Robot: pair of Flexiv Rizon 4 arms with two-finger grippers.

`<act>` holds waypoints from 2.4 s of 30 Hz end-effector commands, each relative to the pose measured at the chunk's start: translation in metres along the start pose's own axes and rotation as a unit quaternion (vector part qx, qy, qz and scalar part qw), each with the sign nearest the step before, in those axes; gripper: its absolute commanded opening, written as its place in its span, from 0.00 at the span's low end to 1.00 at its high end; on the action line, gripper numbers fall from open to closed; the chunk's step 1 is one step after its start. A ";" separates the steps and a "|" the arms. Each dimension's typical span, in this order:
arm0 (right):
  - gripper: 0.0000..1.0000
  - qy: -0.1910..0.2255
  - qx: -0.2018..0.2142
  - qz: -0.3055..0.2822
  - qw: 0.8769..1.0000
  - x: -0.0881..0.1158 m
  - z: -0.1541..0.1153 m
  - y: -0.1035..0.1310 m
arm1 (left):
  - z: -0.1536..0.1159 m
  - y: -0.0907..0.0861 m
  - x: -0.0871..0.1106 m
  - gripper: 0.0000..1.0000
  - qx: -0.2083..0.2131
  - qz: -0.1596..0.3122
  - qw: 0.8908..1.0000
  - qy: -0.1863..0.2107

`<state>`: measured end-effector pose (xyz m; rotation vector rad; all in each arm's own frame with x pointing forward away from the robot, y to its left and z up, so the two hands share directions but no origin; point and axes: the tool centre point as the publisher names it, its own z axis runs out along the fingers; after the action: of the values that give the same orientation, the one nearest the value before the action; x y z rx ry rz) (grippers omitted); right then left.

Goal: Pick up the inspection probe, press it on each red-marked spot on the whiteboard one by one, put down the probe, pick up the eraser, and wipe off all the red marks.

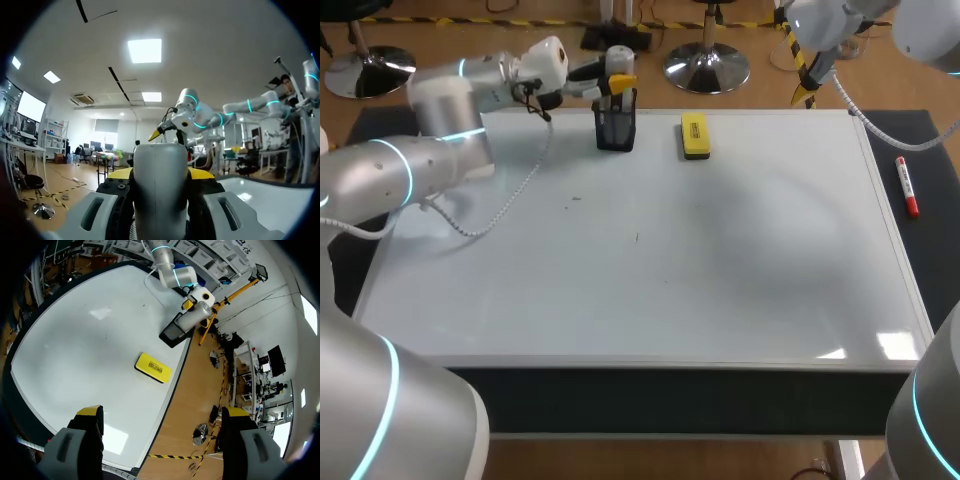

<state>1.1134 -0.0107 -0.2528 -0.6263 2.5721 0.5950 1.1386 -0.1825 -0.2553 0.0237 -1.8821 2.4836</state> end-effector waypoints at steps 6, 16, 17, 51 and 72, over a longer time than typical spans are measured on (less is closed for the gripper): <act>1.00 0.002 0.001 -0.001 1.000 0.000 -0.001 0.000 | -0.001 0.003 -0.002 0.00 0.010 0.001 1.000 0.005; 1.00 0.002 0.001 -0.001 1.000 0.000 -0.001 0.000 | 0.002 -0.005 0.000 1.00 0.010 0.006 1.000 0.007; 1.00 0.002 0.001 -0.001 1.000 0.000 -0.001 0.000 | 0.002 -0.006 0.000 1.00 0.010 0.007 1.000 0.007; 1.00 0.002 0.001 -0.001 1.000 0.000 -0.001 0.000 | -0.036 -0.065 0.049 1.00 -0.107 0.060 0.987 -0.100; 1.00 0.002 0.001 -0.001 1.000 0.000 -0.001 0.000 | -0.059 -0.072 0.081 1.00 -0.172 0.093 0.969 -0.149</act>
<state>1.1134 -0.0107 -0.2528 -0.6262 2.5721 0.5950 1.0690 -0.1060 -0.2038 -0.1822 -2.2927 2.2024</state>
